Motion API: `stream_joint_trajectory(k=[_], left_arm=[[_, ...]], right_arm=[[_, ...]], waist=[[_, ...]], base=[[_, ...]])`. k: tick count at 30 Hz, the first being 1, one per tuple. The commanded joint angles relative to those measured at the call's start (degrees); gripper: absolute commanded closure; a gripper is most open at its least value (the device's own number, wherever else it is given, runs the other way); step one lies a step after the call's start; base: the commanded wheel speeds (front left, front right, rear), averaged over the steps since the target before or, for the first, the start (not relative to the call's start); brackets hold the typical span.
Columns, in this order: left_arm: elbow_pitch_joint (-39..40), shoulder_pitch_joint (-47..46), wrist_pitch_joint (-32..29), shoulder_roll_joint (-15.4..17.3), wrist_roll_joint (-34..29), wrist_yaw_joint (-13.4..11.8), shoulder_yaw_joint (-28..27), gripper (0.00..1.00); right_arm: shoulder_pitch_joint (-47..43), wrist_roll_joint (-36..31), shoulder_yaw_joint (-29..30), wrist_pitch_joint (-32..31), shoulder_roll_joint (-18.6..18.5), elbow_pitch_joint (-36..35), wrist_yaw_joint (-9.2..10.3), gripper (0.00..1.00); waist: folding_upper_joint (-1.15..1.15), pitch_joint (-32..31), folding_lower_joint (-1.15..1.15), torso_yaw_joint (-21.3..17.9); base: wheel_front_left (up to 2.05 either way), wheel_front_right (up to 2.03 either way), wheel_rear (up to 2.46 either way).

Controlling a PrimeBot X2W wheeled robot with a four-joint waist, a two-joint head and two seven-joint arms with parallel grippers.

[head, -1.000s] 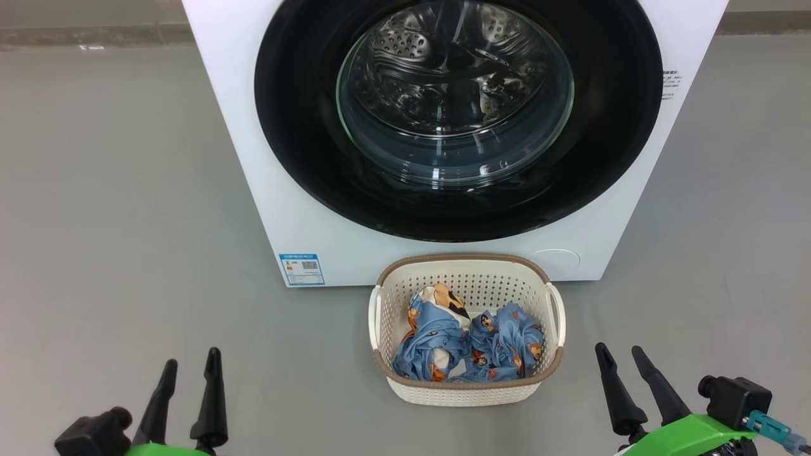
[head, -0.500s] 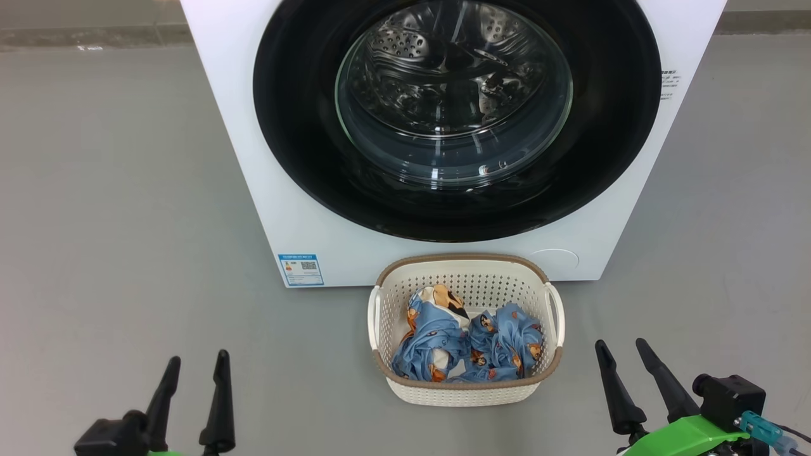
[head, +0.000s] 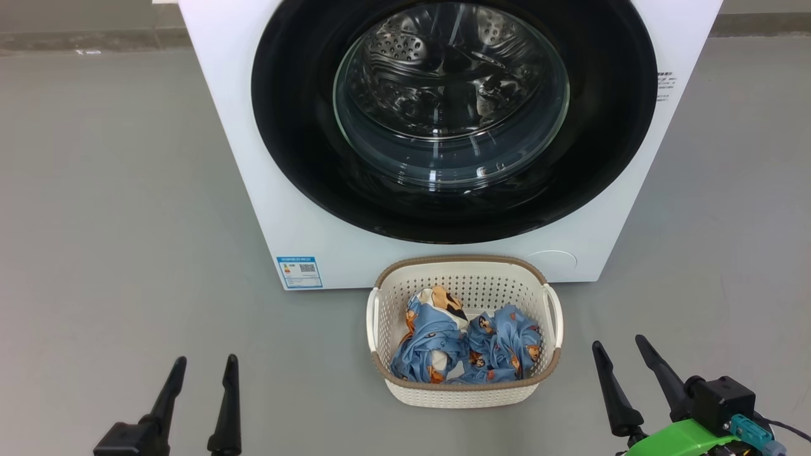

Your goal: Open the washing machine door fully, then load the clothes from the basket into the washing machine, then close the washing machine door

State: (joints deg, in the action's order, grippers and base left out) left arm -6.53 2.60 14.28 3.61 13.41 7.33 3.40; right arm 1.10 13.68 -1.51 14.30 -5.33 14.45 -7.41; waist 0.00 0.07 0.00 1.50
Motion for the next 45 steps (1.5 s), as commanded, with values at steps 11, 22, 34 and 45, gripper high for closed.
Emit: stream_joint_trajectory(k=[11, 22, 34, 45], left_arm=[[-0.49, -0.82, 0.72, 0.59, 1.20, 0.15, -2.28, 0.00], [-1.40, -1.31, 0.72, 0.76, -1.13, 0.15, -2.59, 0.00], [0.13, -1.57, 0.72, 0.03, -2.77, 0.15, -3.91, 0.00], [0.32, -1.74, 0.72, 0.20, -3.03, 0.15, -4.63, 0.00]], right_arm=[[-0.11, -0.92, 0.14, 0.70, 0.30, -1.60, -0.08, 0.00], [-0.41, -1.34, 1.27, 0.70, 0.85, -1.82, -0.08, 0.00], [-0.22, -1.55, 1.33, 0.70, 1.15, -1.78, -0.08, 0.00], [0.16, -1.77, 1.43, 0.70, 1.45, -1.87, -0.08, 0.00]], waist=[[0.00, 0.03, 0.00, -0.30], [0.00, 0.18, 0.00, -0.38], [0.00, 0.69, 0.00, -0.37], [0.00, 1.24, 0.00, -0.63]], base=[[0.00, 0.00, 0.00], [0.00, 0.00, 0.00], [0.46, 0.50, -0.96], [1.19, 1.19, -2.37]])
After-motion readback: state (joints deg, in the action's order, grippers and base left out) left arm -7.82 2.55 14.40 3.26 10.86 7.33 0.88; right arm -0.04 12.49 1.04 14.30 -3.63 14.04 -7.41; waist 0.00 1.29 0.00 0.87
